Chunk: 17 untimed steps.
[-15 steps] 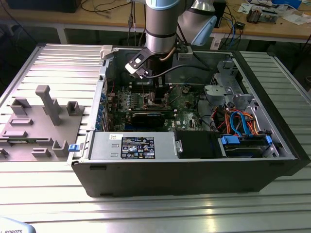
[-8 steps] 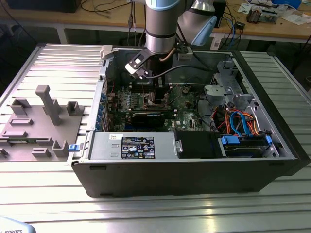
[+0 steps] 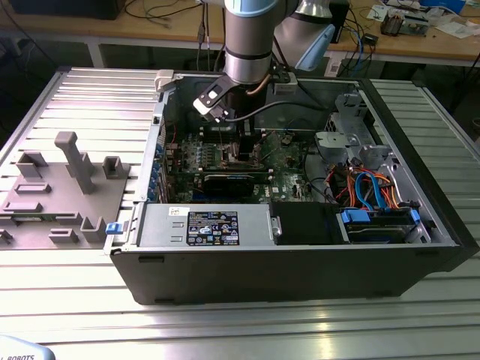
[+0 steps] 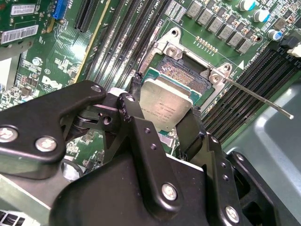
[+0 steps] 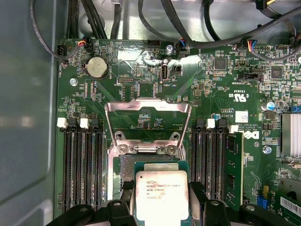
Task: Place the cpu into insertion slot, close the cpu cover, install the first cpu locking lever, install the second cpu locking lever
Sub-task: 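Place the cpu into insertion slot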
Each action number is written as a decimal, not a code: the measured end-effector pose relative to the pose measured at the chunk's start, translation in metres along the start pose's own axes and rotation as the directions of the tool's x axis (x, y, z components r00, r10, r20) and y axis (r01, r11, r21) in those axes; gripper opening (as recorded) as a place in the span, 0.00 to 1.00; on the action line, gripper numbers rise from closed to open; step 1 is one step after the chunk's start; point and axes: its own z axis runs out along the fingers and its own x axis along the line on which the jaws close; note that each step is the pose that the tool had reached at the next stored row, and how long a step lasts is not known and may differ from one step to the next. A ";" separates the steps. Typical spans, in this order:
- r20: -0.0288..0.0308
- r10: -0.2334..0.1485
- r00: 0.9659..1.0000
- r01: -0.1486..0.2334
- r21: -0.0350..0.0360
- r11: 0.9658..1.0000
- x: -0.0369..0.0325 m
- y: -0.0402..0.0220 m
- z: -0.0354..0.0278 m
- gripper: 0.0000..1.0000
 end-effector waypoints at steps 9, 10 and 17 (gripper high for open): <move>-0.004 0.006 1.000 -0.006 0.000 1.000 0.0048 0.0000 0.0029 0.55; -0.004 0.006 1.000 -0.006 0.000 1.000 0.0050 0.0000 0.0035 0.55; -0.005 0.007 1.000 -0.007 0.000 1.000 0.0064 -0.0004 0.0088 0.55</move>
